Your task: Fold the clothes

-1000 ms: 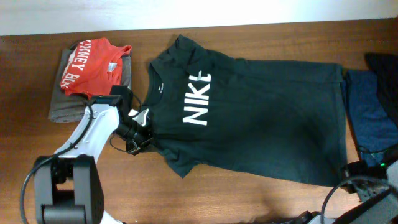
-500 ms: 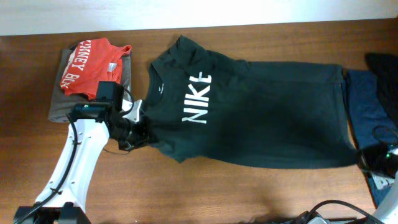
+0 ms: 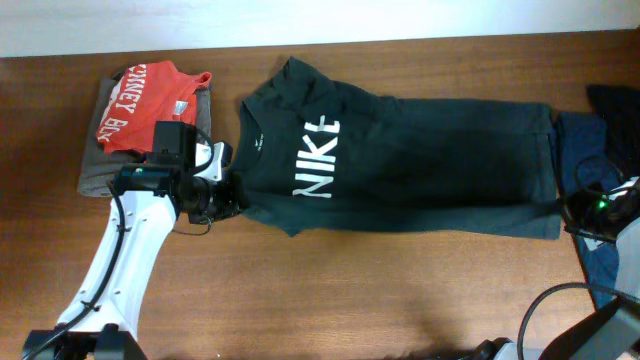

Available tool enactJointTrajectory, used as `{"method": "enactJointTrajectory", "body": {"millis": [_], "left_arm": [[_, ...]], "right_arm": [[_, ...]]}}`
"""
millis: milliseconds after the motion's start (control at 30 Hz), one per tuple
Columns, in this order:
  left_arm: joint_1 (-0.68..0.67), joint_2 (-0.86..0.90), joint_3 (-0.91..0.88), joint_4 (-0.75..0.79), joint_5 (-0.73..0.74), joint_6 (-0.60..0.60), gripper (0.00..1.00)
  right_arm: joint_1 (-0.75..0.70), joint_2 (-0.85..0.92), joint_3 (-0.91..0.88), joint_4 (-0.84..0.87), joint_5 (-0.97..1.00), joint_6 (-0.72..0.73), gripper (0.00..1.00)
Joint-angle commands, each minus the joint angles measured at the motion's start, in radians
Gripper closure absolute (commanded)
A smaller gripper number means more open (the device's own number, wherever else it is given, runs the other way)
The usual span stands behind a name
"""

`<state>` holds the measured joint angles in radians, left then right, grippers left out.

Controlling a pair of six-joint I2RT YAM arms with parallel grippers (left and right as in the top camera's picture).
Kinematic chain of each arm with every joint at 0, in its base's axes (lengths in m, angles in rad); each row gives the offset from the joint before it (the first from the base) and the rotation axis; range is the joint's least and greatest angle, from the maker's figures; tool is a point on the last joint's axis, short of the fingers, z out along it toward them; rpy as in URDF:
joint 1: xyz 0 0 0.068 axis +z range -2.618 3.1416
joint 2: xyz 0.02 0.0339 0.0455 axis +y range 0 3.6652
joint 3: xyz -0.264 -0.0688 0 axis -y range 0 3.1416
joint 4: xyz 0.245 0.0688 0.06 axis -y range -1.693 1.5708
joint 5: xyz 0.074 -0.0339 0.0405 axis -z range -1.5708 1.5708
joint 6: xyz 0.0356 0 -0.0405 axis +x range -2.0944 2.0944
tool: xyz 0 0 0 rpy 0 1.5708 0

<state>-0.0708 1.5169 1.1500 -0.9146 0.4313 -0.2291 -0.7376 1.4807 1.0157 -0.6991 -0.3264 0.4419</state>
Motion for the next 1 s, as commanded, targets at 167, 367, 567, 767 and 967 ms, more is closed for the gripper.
{"method": "enactJointTrajectory", "body": {"millis": [167, 367, 567, 767, 967], "left_arm": [[0.001, 0.043, 0.012, 0.151, -0.122, 0.014, 0.95], [-0.016, 0.111, 0.012, 0.225, -0.122, 0.014, 0.95], [-0.031, 0.122, 0.014, 0.148, -0.109, 0.025, 0.98], [-0.032, 0.019, 0.025, -0.003, -0.080, 0.047, 0.98], [-0.032, -0.005, 0.015, -0.142, -0.081, 0.047, 0.98]], "right_arm": [[0.027, 0.085, 0.017, 0.079, 0.020, 0.013, 0.96], [0.051, 0.154, 0.017, 0.144, 0.012, 0.013, 0.96], [0.026, 0.129, 0.025, 0.156, -0.078, -0.024, 0.96], [-0.067, -0.010, 0.125, -0.069, -0.102, -0.026, 0.96], [-0.100, -0.078, 0.144, -0.275, 0.021, -0.053, 0.96]]}}
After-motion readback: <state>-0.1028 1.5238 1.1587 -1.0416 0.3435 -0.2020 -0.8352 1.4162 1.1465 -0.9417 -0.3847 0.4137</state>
